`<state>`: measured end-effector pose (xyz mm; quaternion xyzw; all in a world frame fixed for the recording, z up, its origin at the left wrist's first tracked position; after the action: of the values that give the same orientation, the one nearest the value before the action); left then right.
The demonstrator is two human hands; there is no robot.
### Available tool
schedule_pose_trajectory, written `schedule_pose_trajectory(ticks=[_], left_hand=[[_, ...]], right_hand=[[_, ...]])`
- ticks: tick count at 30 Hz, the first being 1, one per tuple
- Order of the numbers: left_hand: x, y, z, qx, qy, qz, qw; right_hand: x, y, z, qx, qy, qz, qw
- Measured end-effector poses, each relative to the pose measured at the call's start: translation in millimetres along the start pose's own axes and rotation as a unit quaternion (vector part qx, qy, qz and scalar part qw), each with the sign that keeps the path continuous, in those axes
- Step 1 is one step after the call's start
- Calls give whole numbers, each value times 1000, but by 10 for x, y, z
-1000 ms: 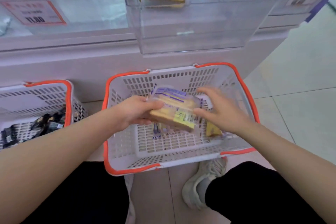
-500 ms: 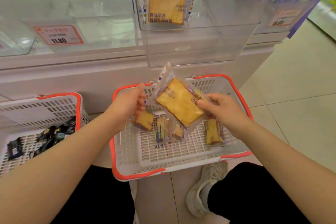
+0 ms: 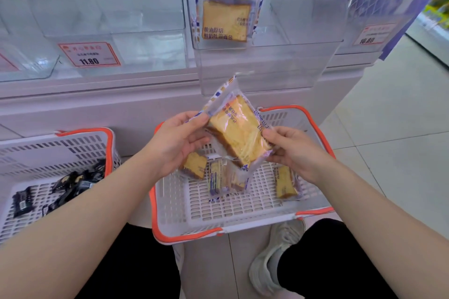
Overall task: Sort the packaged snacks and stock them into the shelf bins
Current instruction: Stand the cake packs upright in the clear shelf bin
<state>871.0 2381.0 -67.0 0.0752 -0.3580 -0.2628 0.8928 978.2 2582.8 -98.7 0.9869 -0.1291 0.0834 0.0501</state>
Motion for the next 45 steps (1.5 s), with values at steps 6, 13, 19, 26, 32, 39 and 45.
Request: schedule_pose_trajectory(ticks=[6, 13, 19, 26, 32, 39, 45], left_hand=[[-34, -69, 18, -172, 3, 57, 983], [-20, 66, -37, -219, 23, 31, 975], [-37, 87, -45, -173, 8, 32, 984], [48, 53, 58, -118, 64, 14, 991], [252, 131, 387, -274, 255, 89, 923], [640, 699, 1026, -655, 473, 118, 577], [841, 901, 1393, -572, 544, 165, 592]], right_hand=[[-52, -20, -64, 83, -49, 64, 993], [-124, -42, -253, -77, -73, 204, 973], [-113, 56, -271, -232, -75, 175, 954], [-51, -119, -337, -75, -106, 232, 964], [30, -49, -559, 228, -114, 201, 946], [54, 559, -1393, 631, -355, -54, 687], [-85, 486, -1899, 515, -365, -59, 773]])
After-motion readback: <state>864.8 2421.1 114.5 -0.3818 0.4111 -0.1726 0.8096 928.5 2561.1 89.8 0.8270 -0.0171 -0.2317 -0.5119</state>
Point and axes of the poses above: each hand's wrist, its own x-axis away from the middle knuckle, its own y-axis out of the palm, z = x × y, the point moved 2 cm from there along -x, towards the middle knuckle, and after that the axes turned 14 degrees about -y, right-handed, at the moved point
